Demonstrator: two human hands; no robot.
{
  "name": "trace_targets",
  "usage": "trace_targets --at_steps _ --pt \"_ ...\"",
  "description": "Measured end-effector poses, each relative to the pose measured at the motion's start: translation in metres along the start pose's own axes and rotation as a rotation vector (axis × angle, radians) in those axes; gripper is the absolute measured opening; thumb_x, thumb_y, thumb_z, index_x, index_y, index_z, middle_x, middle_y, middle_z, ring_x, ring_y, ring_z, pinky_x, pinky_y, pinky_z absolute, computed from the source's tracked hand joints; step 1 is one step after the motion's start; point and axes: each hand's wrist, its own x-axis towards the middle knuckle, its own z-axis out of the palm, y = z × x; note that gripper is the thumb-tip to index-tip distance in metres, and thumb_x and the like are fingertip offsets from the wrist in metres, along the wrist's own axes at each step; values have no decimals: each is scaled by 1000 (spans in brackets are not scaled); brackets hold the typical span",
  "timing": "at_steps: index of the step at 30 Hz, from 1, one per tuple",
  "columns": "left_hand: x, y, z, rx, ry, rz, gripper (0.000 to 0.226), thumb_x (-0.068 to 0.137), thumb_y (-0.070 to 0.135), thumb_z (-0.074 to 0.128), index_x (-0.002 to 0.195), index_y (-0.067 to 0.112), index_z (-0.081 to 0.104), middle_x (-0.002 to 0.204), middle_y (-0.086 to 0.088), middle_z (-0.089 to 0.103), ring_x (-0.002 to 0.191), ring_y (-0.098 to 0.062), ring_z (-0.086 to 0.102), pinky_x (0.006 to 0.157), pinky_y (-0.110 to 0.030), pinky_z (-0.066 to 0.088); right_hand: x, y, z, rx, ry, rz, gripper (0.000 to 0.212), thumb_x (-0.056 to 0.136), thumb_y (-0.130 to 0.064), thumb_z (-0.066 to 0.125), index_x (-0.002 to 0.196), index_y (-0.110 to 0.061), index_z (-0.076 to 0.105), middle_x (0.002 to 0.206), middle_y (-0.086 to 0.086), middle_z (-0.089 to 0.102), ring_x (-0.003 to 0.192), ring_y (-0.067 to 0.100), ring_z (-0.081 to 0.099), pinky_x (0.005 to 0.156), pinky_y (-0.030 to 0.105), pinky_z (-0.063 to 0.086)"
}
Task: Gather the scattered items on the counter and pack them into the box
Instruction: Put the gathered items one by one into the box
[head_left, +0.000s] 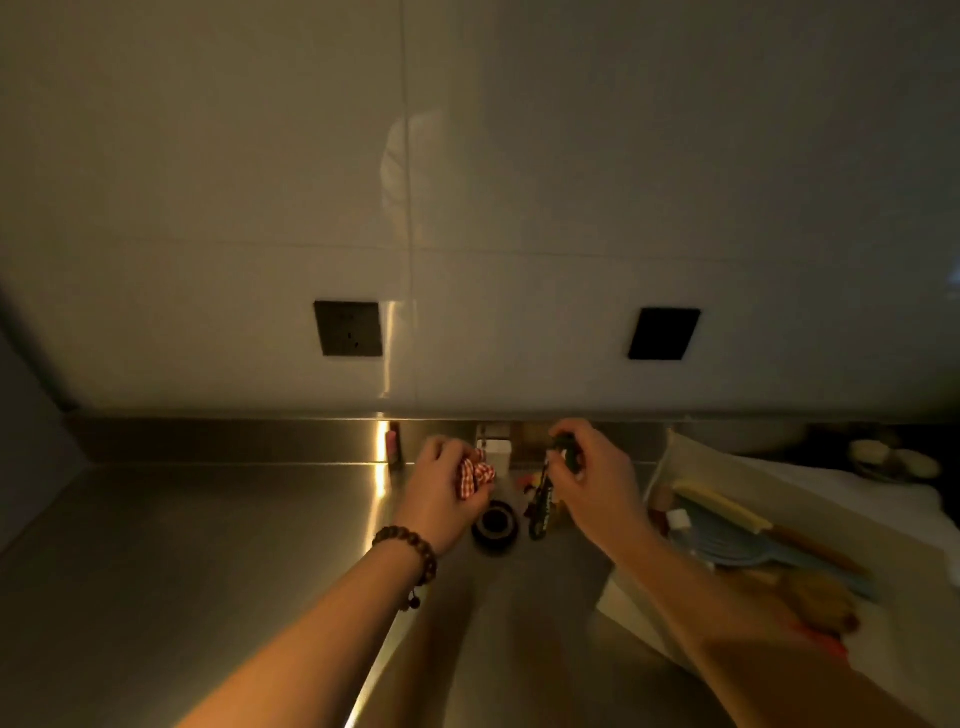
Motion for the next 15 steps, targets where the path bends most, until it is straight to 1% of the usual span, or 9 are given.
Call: trace_targets --at_steps 2,5,7,10,12,15 --pt "5 29 12 -14 -4 85 34 76 35 73 97 31 48 109 12 37 94 -5 44 82 -19 42 -4 2 -36 -47 90 -3 19 89 -23 59 107 -29 55 90 -10 58 73 1 55 62 16 44" --pt "10 68 35 -58 -38 174 35 75 33 74 102 23 53 109 8 40 94 -8 45 85 -23 41 -15 9 -86 -122 192 24 23 90 -22 59 112 -26 55 95 -11 56 81 3 54 67 10 39" --pt "12 92 55 -69 -89 213 36 76 36 72 103 23 52 109 7 40 93 -8 45 84 -23 40 -25 16 -114 -152 219 51 23 90 -21 59 112 -25 55 97 -10 56 85 4 55 70 12 42" --pt "11 123 88 -69 -215 266 37 76 40 70 104 25 51 108 10 36 92 -7 43 82 -21 37 -45 34 -147 -203 193 115 20 89 -19 59 109 -21 57 98 -5 59 88 12 58 76 25 48" --pt "8 137 110 -75 -302 289 37 77 39 70 105 25 51 110 8 36 95 -9 44 85 -22 37 -61 47 -158 -249 142 187 22 90 -19 59 111 -20 58 102 -2 61 92 14 58 79 27 46" --pt "1 149 138 -18 -419 310 37 79 37 69 107 23 51 114 4 40 99 -15 48 89 -28 42 -87 69 -163 -287 64 262 24 89 -18 60 113 -21 58 108 -1 60 98 14 55 84 25 44"
